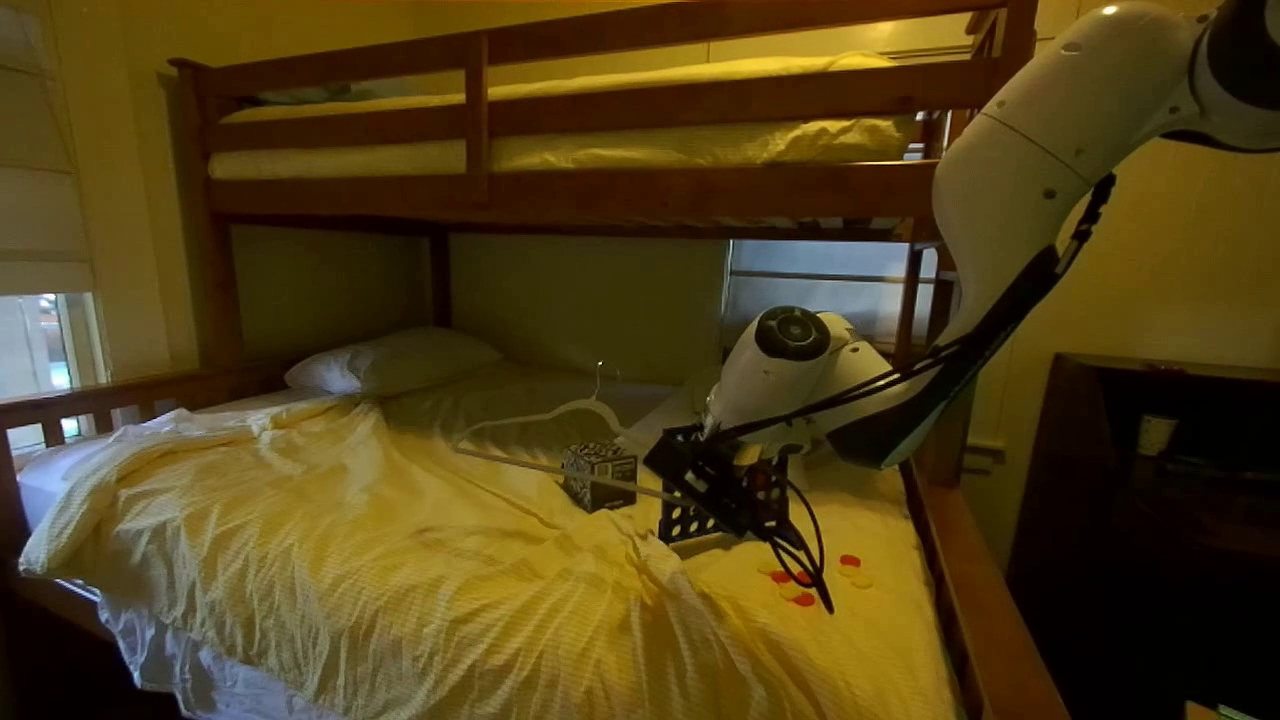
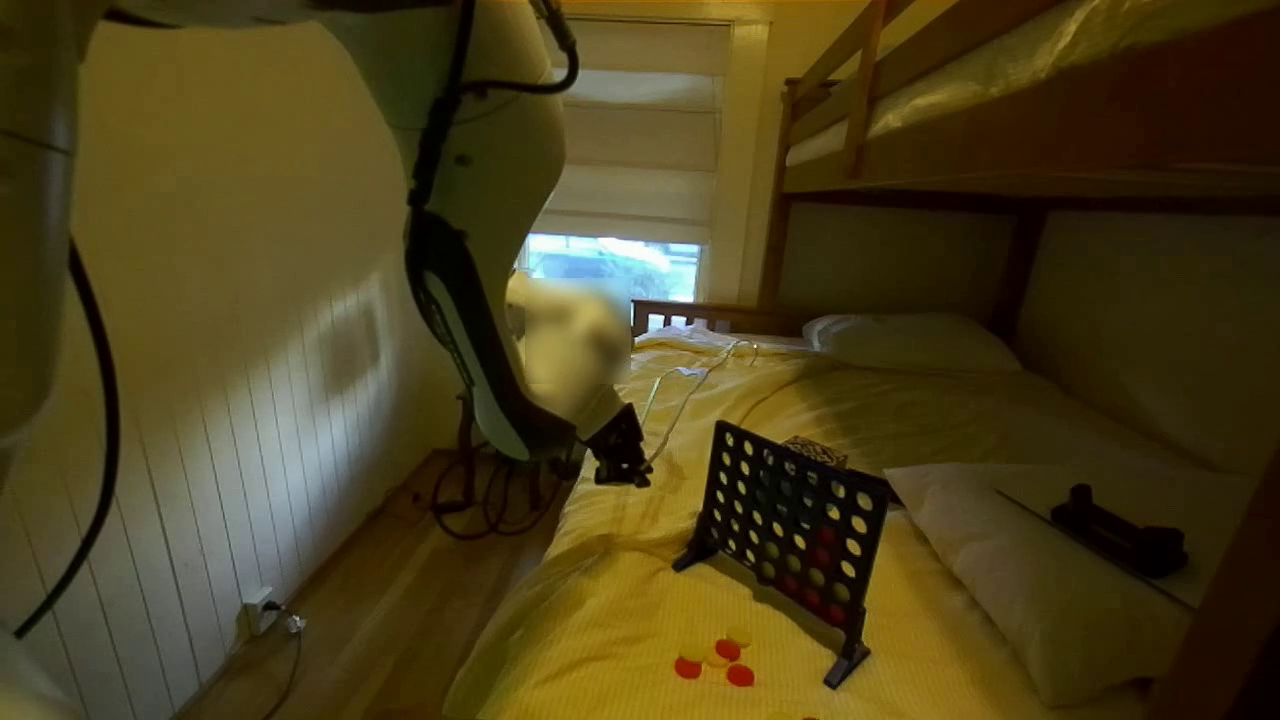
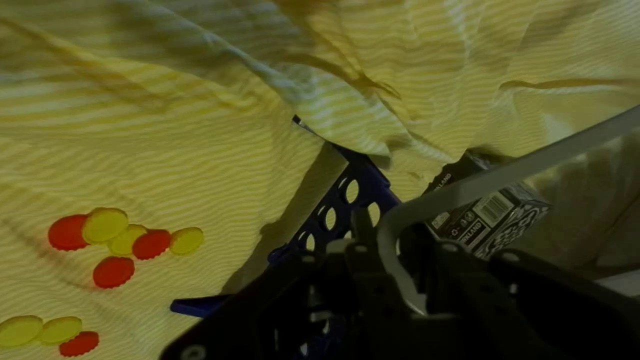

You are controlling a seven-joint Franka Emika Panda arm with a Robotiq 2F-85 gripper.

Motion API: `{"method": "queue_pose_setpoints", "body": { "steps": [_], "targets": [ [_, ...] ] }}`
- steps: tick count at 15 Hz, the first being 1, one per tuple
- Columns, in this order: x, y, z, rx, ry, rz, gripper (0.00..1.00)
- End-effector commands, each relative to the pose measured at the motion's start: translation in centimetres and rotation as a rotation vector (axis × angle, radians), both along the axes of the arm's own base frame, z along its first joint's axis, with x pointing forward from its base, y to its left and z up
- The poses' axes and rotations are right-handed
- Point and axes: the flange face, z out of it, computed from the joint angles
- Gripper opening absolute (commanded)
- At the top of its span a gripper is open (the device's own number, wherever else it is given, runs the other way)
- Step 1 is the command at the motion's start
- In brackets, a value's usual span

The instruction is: Pick up the hang wire and put it on the black object

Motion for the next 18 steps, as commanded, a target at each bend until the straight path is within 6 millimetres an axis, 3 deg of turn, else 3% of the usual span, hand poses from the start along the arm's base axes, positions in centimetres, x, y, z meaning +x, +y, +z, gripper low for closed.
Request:
{"method": "queue_pose_setpoints", "body": {
  "steps": [1,2,8,18],
  "targets": [
    [0.6,0.9,0.9,0.071,-0.021,0.006,0.05],
    [0.2,1.2,0.1,0.091,-0.020,0.010,0.05],
    [0.0,1.5,0.7,0.227,-0.015,0.005,0.05],
    [-1.1,-0.2,-1.4,0.445,0.037,-0.264,0.05]
  ]
}}
